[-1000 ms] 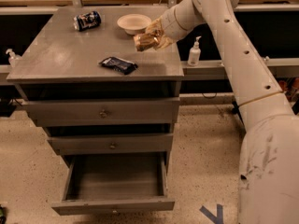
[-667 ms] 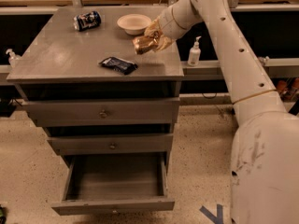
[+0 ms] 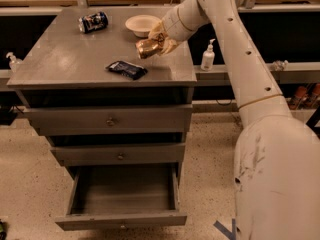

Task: Pick orange can from bottom drawer and place on counter

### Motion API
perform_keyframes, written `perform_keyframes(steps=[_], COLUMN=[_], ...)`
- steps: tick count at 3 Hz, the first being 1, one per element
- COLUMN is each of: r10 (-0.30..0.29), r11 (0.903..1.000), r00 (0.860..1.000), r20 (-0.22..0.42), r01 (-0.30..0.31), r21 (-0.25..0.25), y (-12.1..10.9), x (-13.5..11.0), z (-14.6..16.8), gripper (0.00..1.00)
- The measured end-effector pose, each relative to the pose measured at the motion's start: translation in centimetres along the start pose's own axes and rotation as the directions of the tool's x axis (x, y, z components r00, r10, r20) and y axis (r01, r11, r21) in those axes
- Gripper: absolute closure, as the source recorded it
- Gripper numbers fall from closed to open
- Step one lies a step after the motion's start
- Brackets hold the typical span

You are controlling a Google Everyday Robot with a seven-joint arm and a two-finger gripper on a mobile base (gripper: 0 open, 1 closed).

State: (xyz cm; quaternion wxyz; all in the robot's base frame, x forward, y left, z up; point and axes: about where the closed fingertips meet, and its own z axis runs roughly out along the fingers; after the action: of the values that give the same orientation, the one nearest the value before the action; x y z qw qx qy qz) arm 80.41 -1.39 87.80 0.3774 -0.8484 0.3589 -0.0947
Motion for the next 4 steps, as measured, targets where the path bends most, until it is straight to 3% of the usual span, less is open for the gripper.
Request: perform_keyframes(steps=[3, 4], r10=[0.000, -0.001], r11=[1.0000, 1.0000], r00=[1.000, 1.000], r20=[0.015, 0.019], r01=[0.000, 0.001], r21=[-0.004, -0.006], y=[0.0, 0.0], x=[-0.4, -0.5], z=[1.3, 1.6], gripper=[0.12, 0.00])
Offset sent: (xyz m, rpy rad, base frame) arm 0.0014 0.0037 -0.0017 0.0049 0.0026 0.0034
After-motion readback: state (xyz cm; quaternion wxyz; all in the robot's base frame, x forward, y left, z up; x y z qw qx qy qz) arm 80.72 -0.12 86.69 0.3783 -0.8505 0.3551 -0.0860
